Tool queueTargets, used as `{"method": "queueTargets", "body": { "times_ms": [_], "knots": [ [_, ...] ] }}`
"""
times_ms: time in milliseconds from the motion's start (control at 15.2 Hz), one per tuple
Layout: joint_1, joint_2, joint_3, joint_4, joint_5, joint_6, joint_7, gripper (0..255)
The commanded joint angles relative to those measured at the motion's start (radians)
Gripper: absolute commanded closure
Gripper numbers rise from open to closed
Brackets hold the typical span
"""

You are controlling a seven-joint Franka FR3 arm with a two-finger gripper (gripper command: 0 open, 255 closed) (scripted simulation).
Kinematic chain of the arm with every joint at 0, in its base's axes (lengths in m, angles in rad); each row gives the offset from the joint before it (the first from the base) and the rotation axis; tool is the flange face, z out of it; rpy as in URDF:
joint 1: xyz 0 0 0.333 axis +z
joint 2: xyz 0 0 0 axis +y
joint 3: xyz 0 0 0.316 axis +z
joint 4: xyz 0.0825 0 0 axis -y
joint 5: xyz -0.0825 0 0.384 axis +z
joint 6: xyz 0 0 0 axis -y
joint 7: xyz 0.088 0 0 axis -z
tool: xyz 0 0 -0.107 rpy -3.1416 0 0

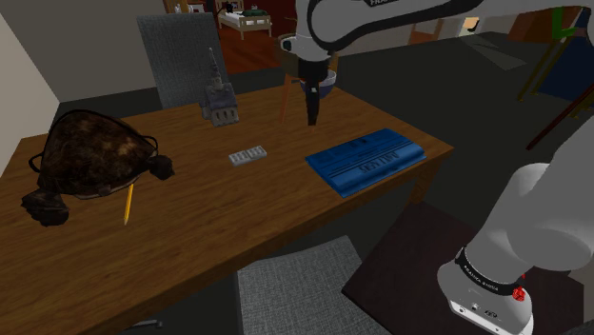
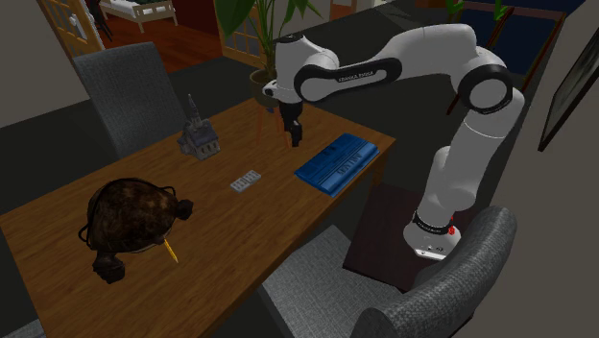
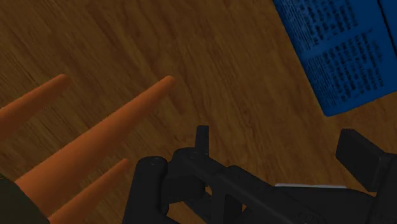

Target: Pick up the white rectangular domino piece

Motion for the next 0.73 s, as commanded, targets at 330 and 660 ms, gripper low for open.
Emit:
{"method": "queueTargets", "body": {
  "times_ms": [330,660],
  "knots": [
    [0.044,0.236,0.044,0.214,0.02,0.004,-0.144,0],
    [0.079,0.398,0.084,0.386,0.02,-0.021,-0.234,0]
  ]
}}
